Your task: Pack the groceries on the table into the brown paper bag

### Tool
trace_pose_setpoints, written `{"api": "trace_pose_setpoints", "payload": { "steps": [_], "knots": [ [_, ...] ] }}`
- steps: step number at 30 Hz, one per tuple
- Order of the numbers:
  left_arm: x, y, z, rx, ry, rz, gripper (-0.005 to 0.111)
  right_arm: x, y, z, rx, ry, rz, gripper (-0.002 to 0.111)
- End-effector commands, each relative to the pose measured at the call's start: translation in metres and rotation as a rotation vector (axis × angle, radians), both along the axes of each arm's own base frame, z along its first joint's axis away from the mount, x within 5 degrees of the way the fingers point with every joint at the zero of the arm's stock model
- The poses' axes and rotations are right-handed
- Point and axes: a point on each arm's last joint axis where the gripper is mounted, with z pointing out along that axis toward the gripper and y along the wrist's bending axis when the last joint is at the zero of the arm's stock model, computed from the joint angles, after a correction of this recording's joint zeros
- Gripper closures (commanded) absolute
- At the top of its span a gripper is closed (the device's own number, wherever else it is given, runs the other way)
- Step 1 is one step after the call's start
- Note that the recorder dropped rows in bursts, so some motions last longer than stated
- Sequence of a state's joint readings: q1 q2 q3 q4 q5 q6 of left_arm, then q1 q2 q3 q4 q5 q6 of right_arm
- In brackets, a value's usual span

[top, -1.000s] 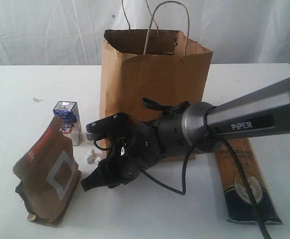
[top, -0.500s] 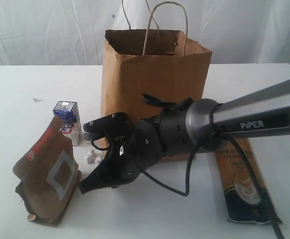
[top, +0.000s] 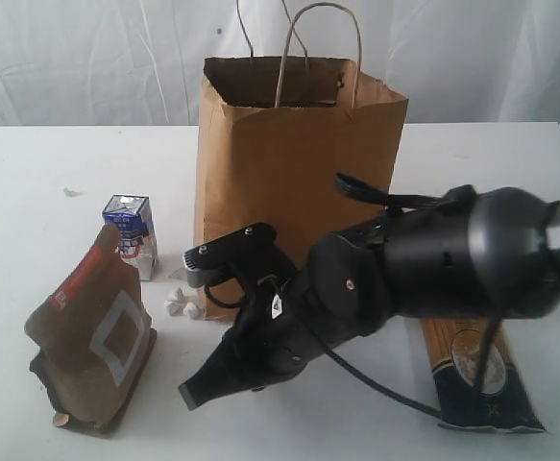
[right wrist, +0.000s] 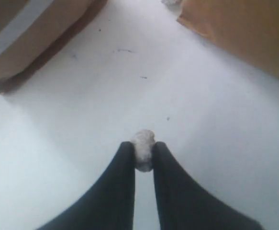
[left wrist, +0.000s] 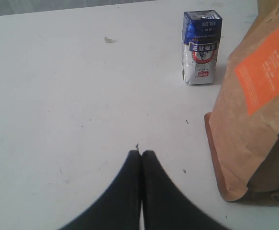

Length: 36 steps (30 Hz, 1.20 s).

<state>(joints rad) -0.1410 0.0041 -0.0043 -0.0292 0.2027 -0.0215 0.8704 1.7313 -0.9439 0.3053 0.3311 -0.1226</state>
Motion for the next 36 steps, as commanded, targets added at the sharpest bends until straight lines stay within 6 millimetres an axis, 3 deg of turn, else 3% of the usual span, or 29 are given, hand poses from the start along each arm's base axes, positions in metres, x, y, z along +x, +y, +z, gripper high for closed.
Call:
{"api": "trace_pose_setpoints", "payload": {
  "steps": [1, 11, 20, 28, 36],
  "knots": [
    [0.0, 0.0, -0.001, 0.0, 0.0, 0.001, 0.107, -0.014, -0.013, 0.04, 0.04, -0.079, 0.051, 0.108],
    [0.0, 0.0, -0.001, 0.0, 0.0, 0.001, 0.107, -0.04, -0.055, 0.161, 0.232, -0.362, 0.047, 0.108],
    [0.0, 0.0, -0.001, 0.0, 0.0, 0.001, 0.107, -0.014, -0.089, 0.24, 0.162, -0.48, -0.113, 0.108],
    [0.0, 0.0, -0.001, 0.0, 0.0, 0.001, 0.107, 0.017, -0.075, 0.246, 0.08, -0.475, -0.133, 0.108],
    [0.0, 0.0, -0.001, 0.0, 0.0, 0.001, 0.107, 0.049, -0.057, 0.223, 0.003, -0.446, -0.137, 0.108]
  ]
}}
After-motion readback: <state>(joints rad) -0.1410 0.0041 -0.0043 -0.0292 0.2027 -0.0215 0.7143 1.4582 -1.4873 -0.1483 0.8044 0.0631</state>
